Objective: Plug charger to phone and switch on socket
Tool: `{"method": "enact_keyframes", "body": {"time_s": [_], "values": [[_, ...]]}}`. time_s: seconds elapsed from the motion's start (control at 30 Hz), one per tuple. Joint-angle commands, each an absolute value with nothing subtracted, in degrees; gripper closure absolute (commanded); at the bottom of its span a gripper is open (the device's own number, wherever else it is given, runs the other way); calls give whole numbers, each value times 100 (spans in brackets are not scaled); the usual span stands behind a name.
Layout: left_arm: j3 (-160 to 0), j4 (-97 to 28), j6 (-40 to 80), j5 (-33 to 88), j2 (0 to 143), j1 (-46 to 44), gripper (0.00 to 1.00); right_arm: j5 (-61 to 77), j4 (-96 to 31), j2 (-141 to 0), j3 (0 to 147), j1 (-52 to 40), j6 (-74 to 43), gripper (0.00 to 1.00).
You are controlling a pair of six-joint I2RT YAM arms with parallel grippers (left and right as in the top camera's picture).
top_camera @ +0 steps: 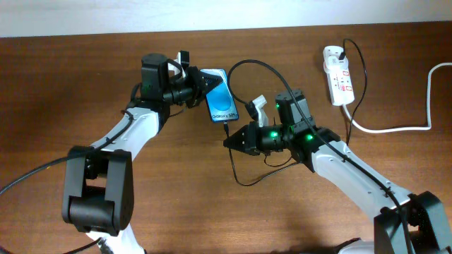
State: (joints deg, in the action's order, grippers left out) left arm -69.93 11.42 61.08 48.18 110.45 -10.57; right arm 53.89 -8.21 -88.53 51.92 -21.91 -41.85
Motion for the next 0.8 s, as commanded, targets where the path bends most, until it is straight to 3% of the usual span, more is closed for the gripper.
{"method": "enact_keyframes", "body": {"time_s": [0.0,0.77], "values": [[-7008,1194,6160,5043,10877,-1103,100,5332,-746,-8954,5295,-2248,-4139,96],[-7008,1326,6160,4919,10877,-989,100,5706,-685,-8952,5295,-2244,-4222,96]]}}
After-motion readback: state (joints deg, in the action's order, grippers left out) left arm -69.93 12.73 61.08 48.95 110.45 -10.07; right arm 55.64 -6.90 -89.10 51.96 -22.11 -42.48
